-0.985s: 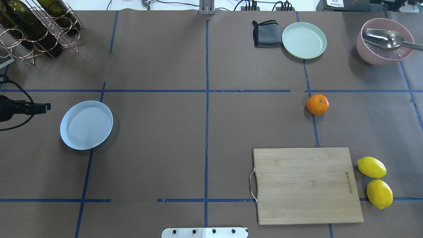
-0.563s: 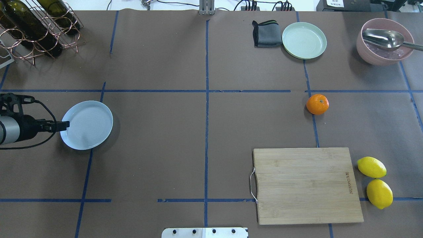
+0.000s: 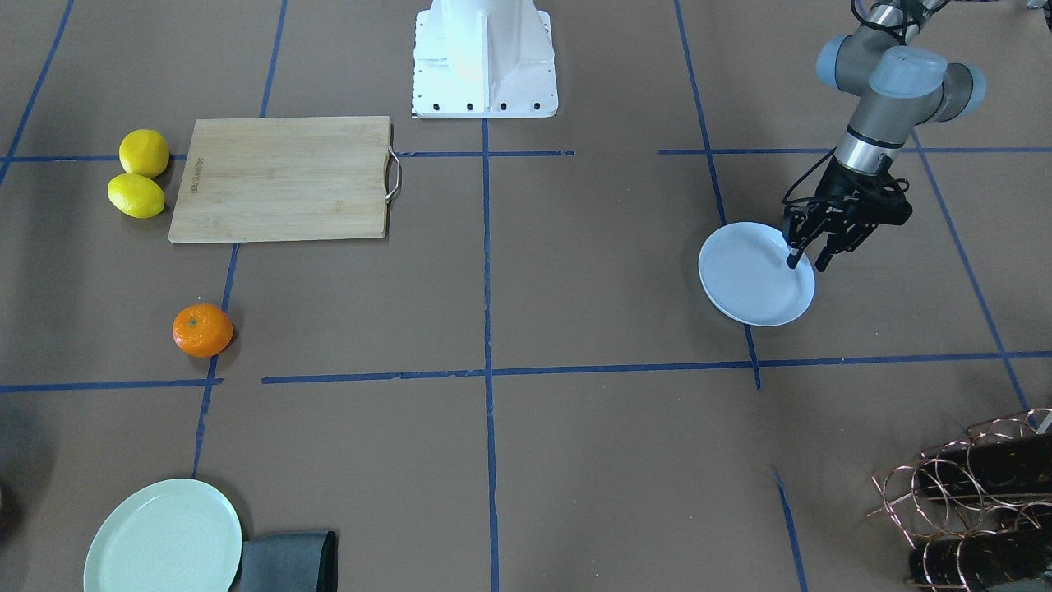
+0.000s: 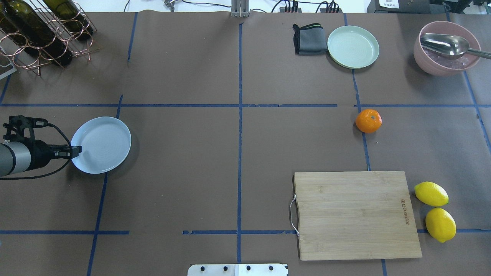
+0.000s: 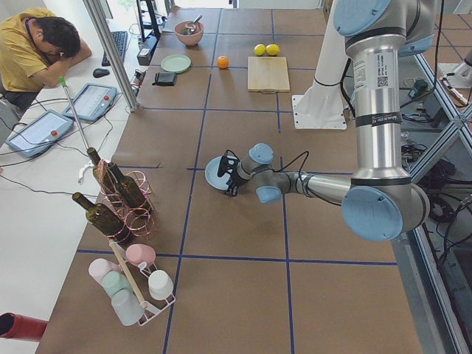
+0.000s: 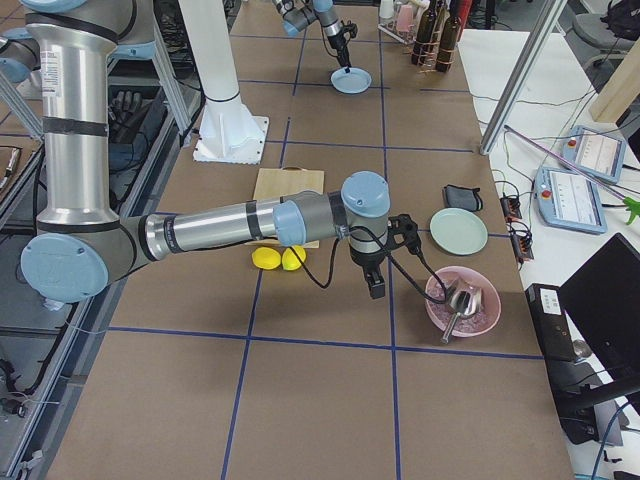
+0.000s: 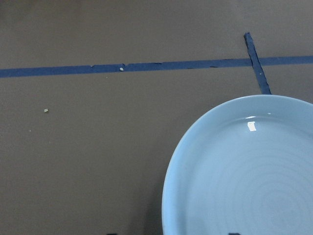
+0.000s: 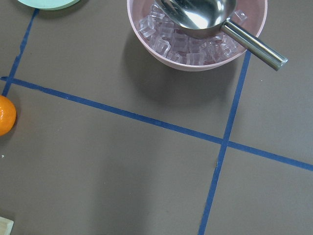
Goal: Pick orange to plate
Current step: 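Reach the left gripper to the rim of the light blue plate, then push the light blue plate with the left gripper toward the table center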
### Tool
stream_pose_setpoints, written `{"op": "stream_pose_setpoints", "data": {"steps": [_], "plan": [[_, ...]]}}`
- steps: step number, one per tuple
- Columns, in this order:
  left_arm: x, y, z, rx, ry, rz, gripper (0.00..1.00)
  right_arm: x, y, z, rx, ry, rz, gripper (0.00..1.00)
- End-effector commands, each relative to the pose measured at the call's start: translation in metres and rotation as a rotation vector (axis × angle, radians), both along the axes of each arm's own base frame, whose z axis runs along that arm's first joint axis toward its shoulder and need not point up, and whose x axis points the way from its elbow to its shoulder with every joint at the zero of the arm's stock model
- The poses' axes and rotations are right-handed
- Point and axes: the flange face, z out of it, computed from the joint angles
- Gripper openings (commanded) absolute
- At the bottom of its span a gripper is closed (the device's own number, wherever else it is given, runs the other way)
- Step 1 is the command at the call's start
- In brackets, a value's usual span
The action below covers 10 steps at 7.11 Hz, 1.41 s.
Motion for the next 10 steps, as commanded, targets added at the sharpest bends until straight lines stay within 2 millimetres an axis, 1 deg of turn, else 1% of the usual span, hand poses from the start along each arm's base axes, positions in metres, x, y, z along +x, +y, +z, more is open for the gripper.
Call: {"op": "stream_pose_setpoints", "data": {"steps": [1, 2, 3, 4, 5, 6, 7, 8, 9, 10], "plan": [[0.001, 0.000, -0.012, 0.014, 0.018, 0.012, 0.00, 0.000, 0.000, 0.001, -0.001, 0.000, 0.000, 1.00], [0.008, -0.005, -0.026, 0.029, 0.039, 0.015, 0.00, 0.000, 0.000, 0.000, 0.000, 0.000, 0.000, 1.00], [0.011, -0.006, -0.045, 0.046, 0.067, 0.021, 0.00, 0.000, 0.001, 0.001, -0.001, 0.000, 0.000, 1.00], [0.019, -0.008, -0.070, 0.051, 0.107, 0.053, 0.00, 0.000, 0.002, 0.001, -0.002, -0.001, 0.000, 1.00], [0.044, -0.027, -0.110, 0.053, 0.124, 0.049, 0.00, 0.000, 0.002, 0.002, -0.003, -0.001, 0.000, 1.00], [0.085, -0.058, -0.177, 0.040, 0.117, 0.045, 0.00, 0.000, 0.005, 0.003, -0.006, -0.003, -0.001, 1.00], [0.129, -0.079, -0.239, -0.015, 0.146, 0.025, 0.00, 0.000, 0.006, 0.003, -0.006, -0.003, -0.001, 1.00], [0.192, -0.083, -0.292, -0.073, 0.175, 0.035, 0.00, 0.000, 0.009, 0.005, -0.011, -0.002, -0.001, 1.00], [0.240, -0.080, -0.314, -0.126, 0.200, 0.039, 0.00, 0.000, 0.009, 0.006, -0.012, -0.002, -0.001, 1.00], [0.265, -0.078, -0.316, -0.119, 0.182, 0.023, 0.00, 0.000, 0.009, 0.006, -0.012, -0.002, -0.001, 1.00]]}}
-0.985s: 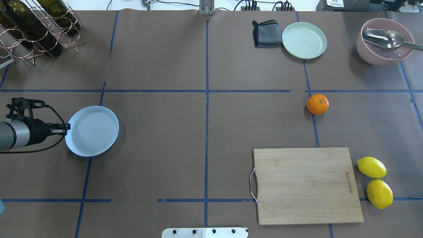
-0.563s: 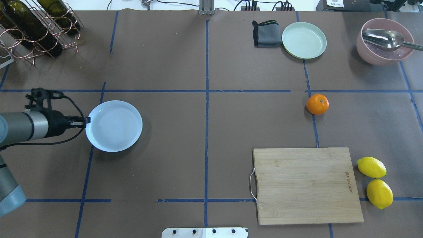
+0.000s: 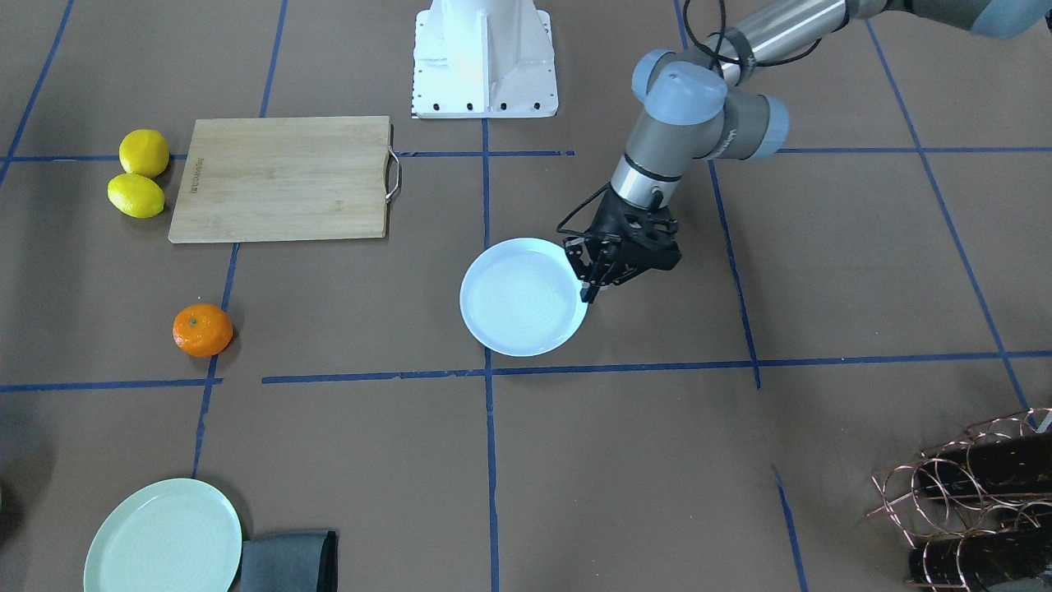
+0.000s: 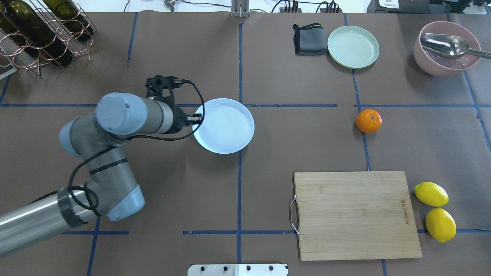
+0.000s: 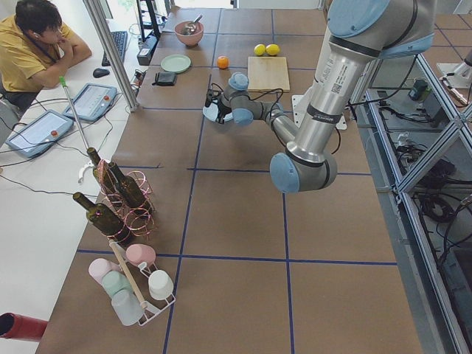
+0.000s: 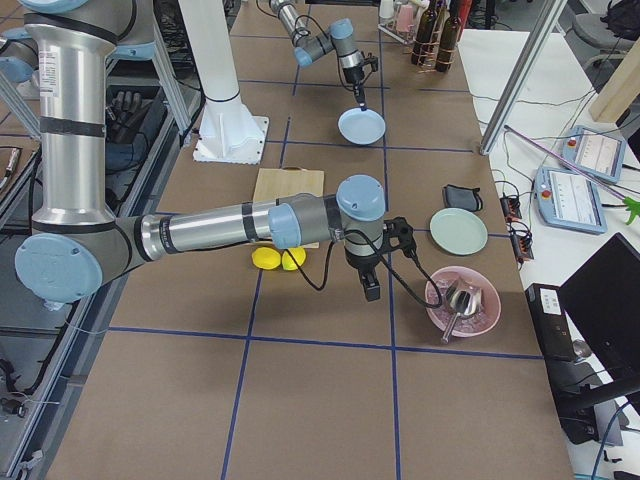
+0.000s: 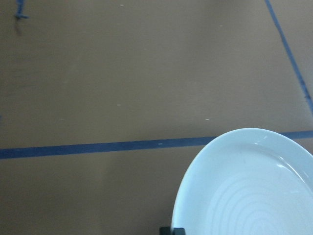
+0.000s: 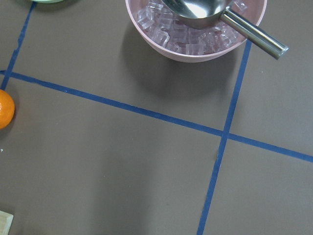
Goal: Pick orange to plate
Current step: 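Push the light blue plate with the left gripper toward the table center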
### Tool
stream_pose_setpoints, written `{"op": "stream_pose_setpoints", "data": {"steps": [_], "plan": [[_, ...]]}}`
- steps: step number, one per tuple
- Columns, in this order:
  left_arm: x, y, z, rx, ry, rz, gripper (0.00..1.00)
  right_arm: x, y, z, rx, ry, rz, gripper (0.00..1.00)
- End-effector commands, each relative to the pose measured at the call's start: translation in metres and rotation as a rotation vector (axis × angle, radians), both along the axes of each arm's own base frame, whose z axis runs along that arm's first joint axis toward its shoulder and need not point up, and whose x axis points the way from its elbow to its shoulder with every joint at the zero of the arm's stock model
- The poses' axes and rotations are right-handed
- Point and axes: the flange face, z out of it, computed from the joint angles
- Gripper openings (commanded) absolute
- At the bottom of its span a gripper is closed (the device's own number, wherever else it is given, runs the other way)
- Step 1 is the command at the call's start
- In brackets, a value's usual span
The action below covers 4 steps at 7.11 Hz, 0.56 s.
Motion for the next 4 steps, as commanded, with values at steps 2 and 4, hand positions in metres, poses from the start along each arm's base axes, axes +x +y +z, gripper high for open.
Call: {"op": "stream_pose_setpoints", "data": {"steps": [2, 4], "plan": [[0.0447, 0.0055, -0.0110, -0.010, -0.020, -0.020, 0.00, 0.0000, 0.0000, -0.0003, 0.001, 0.000, 0.000, 1.00], [0.0433, 0.0037, -0.0081, -0.011, -0.024, -0.022, 0.00, 0.0000, -0.0001, 0.0012, -0.002, 0.000, 0.000, 1.00]]}}
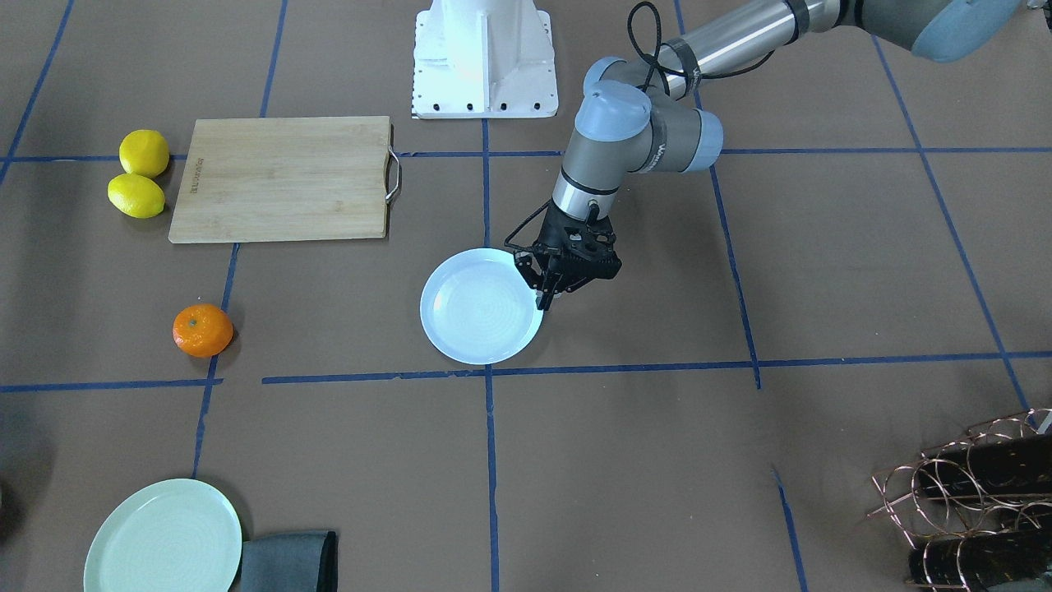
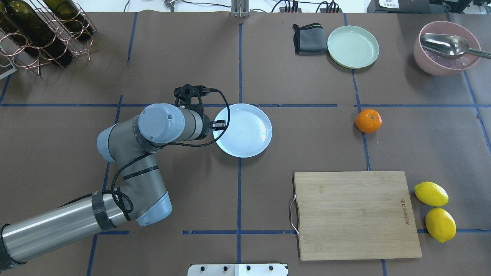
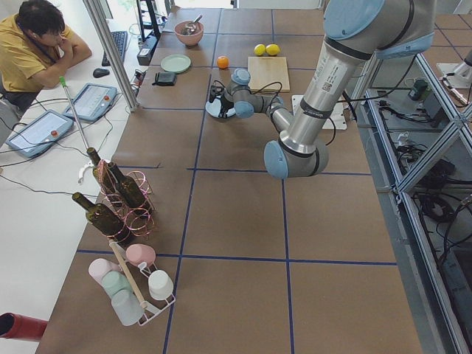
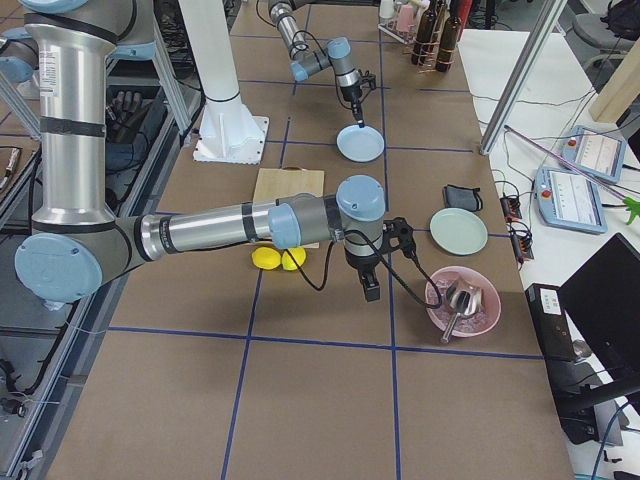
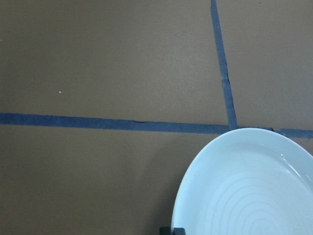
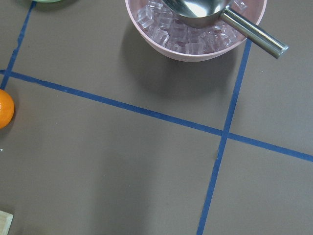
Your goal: Pick orange to plate
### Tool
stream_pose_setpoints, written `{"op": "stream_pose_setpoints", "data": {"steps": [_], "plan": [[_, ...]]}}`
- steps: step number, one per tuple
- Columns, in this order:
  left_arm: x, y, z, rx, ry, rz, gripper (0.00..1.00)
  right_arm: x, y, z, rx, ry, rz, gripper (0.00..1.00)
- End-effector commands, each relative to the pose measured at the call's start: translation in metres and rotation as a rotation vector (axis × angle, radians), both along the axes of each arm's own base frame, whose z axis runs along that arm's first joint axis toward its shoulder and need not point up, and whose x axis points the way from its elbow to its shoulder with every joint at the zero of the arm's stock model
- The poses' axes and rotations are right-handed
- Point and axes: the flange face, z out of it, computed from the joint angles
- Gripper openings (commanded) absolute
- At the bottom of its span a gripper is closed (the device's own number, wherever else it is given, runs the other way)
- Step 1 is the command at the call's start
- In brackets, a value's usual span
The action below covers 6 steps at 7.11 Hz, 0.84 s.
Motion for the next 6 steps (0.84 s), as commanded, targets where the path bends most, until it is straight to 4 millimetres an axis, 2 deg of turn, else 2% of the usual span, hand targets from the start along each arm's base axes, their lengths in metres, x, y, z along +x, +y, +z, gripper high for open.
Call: {"op": "stream_pose_setpoints", "data": {"steps": [1, 2, 3, 4, 5, 6], "plan": [[0.000, -0.001, 0.004, 0.001, -0.007, 0.000, 0.36, 0.000, 0.000, 0.001, -0.001, 0.000, 0.000, 1.00], [-0.001, 0.001, 0.006, 0.001, -0.010, 0.002, 0.99, 0.000, 0.000, 0.001, -0.001, 0.000, 0.000, 1.00], [-0.014, 0.004, 0.005, 0.005, -0.004, 0.001, 1.00, 0.000, 0.000, -0.002, 0.003, 0.000, 0.000, 1.00], [-0.047, 0.009, 0.017, 0.059, -0.021, 0.015, 1.00, 0.000, -0.001, -0.007, 0.018, -0.001, -0.001, 1.00], [-0.096, -0.001, 0.010, 0.140, -0.096, 0.069, 1.00, 0.000, -0.001, -0.010, 0.025, 0.000, 0.000, 1.00], [-0.154, -0.013, 0.016, 0.153, -0.199, 0.128, 1.00, 0.000, -0.002, -0.009, 0.023, 0.000, -0.001, 1.00]]}}
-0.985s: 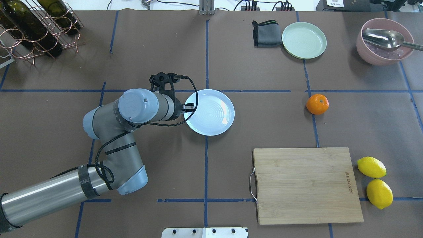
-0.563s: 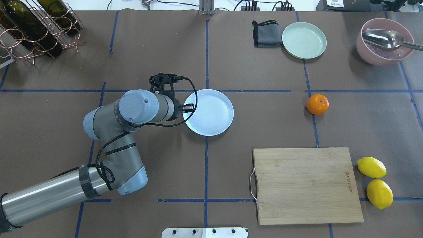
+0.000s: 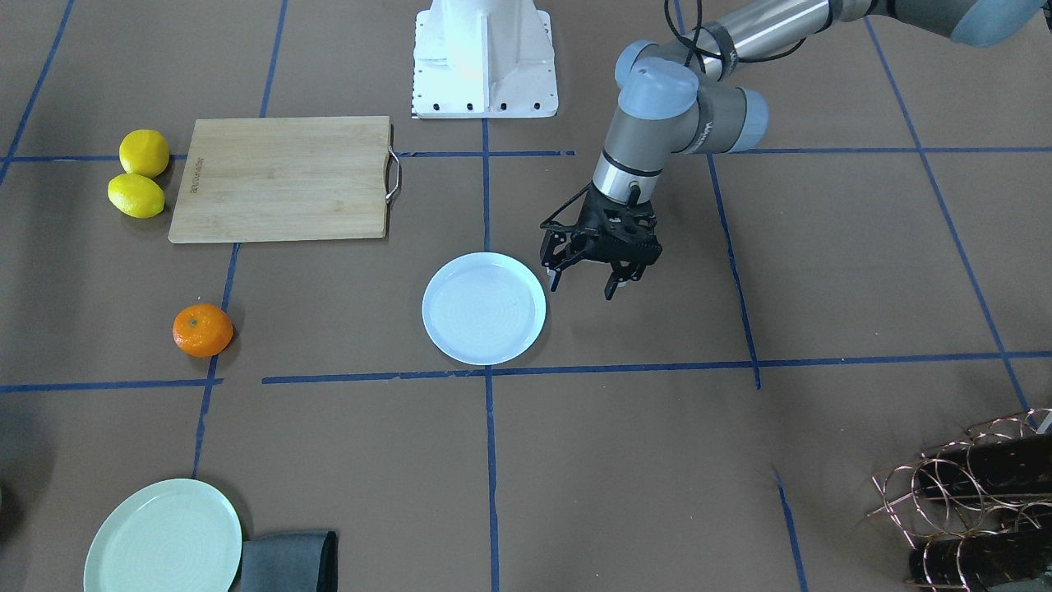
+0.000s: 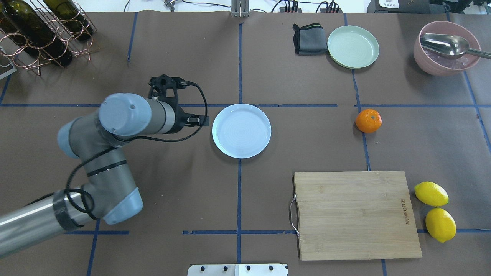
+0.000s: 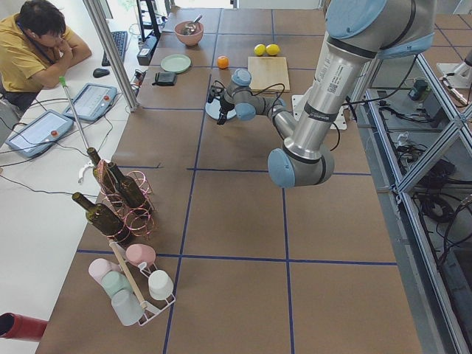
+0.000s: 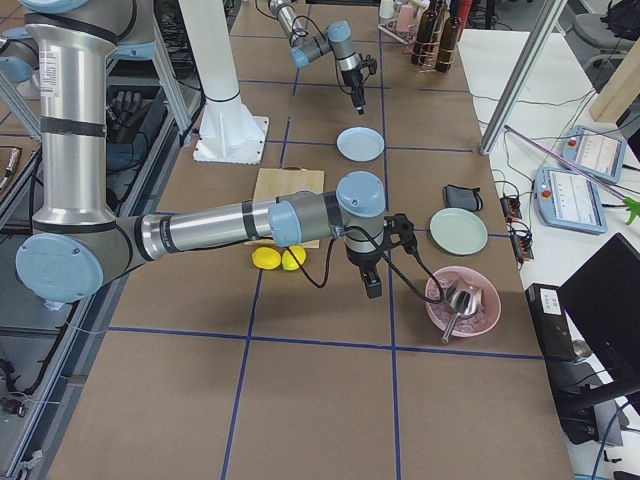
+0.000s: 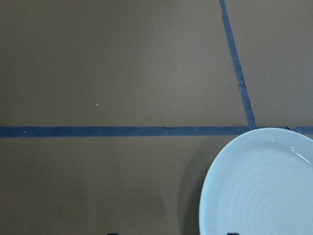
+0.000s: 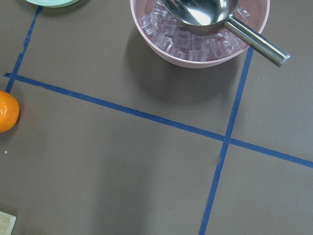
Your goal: Pick orange to plate
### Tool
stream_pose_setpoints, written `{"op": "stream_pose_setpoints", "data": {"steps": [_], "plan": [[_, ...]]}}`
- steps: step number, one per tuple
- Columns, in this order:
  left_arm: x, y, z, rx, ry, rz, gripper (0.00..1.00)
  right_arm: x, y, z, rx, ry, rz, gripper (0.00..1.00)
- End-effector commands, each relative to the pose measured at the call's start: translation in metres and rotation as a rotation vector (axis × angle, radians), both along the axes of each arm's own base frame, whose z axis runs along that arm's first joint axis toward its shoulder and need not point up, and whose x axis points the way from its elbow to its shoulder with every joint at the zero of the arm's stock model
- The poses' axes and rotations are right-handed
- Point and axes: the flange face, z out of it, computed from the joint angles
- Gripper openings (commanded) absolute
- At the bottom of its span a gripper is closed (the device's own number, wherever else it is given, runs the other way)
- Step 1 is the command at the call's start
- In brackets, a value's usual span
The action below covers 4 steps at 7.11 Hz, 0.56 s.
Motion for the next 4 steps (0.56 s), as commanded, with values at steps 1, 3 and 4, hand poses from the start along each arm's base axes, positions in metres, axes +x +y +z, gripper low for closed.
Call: {"op": "stream_pose_setpoints", "data": {"steps": [1, 3, 4], "plan": [[-0.138, -0.029, 0.021, 0.115, -0.205, 0.104, 1.00, 0.000, -0.001, -0.002, 0.004, -0.001, -0.001, 1.00], [-0.293, -0.068, 0.091, 0.075, -0.211, 0.154, 1.00, 0.000, -0.001, -0.001, 0.004, 0.000, 0.000, 1.00], [-0.370, -0.075, 0.143, -0.040, -0.135, 0.194, 1.00, -0.003, -0.001, -0.005, 0.013, -0.002, -0.007, 1.00]]}}
